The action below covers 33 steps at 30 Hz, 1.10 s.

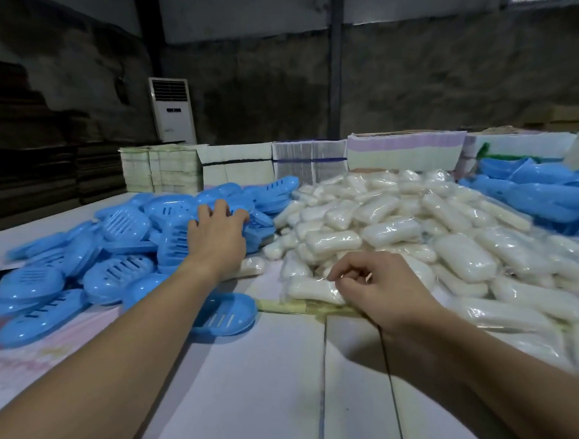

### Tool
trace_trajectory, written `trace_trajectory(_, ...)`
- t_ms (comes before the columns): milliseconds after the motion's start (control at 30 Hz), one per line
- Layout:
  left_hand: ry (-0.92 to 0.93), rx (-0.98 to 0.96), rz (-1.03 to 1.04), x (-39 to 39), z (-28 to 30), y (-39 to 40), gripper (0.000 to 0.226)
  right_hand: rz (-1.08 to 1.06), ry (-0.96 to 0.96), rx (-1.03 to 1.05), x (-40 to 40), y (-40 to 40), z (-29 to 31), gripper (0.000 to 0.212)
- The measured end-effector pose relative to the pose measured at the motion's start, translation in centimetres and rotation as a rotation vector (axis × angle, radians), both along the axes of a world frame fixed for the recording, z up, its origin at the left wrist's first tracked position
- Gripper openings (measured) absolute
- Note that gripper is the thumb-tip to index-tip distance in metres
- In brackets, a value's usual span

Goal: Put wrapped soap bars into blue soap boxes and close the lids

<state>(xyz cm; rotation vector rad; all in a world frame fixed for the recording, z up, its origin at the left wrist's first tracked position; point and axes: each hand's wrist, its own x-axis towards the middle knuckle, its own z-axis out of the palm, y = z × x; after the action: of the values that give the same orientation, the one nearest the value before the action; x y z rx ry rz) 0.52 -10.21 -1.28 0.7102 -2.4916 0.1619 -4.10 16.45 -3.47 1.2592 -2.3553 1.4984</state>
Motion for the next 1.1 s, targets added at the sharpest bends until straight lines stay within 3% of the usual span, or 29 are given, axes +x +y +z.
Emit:
trace_trajectory(200,0.058,0.004,-0.064,-0.1,0.1,1.1,0.018,-0.003,0.021,-0.017,0.1,0.1,0.4,0.025)
trace_trajectory(300,0.221,0.161,-0.230,0.4,1.4,3.4,0.013,0.002,-0.017,-0.097,0.2,0.5,1.0,0.027)
trace_trajectory(400,0.390,0.268,-0.459,1.4,2.2,6.7,0.019,-0.072,-0.079,-0.323,-0.3,1.4,2.3,0.027)
trace_trajectory(500,0.370,0.276,-0.652,2.8,1.5,10.2,0.021,-0.213,-0.060,-0.504,-1.6,2.9,3.6,0.027)
trace_trajectory(600,0.237,0.379,-0.859,4.5,0.2,12.6,0.027,-0.362,-0.029,-0.546,-3.1,4.5,4.2,0.027)
trace_trajectory(667,0.066,0.391,-0.989,5.1,-0.4,13.6,0.026,-0.450,0.008,-0.446,-4.1,5.3,4.1,0.023)
trace_trajectory(767,-0.184,0.314,-1.095,5.4,-0.8,14.2,0.019,-0.527,0.099,-0.132,-5.2,5.8,3.6,0.016)
trace_trajectory(867,-0.234,0.359,-1.105,5.5,-0.5,13.8,0.025,-0.598,0.218,0.199,-5.6,5.8,3.0,0.021)
trace_trajectory(1100,-0.360,0.548,-0.970,5.7,-0.3,11.2,0.050,-0.549,0.283,0.564,-5.7,5.0,1.2,0.059)
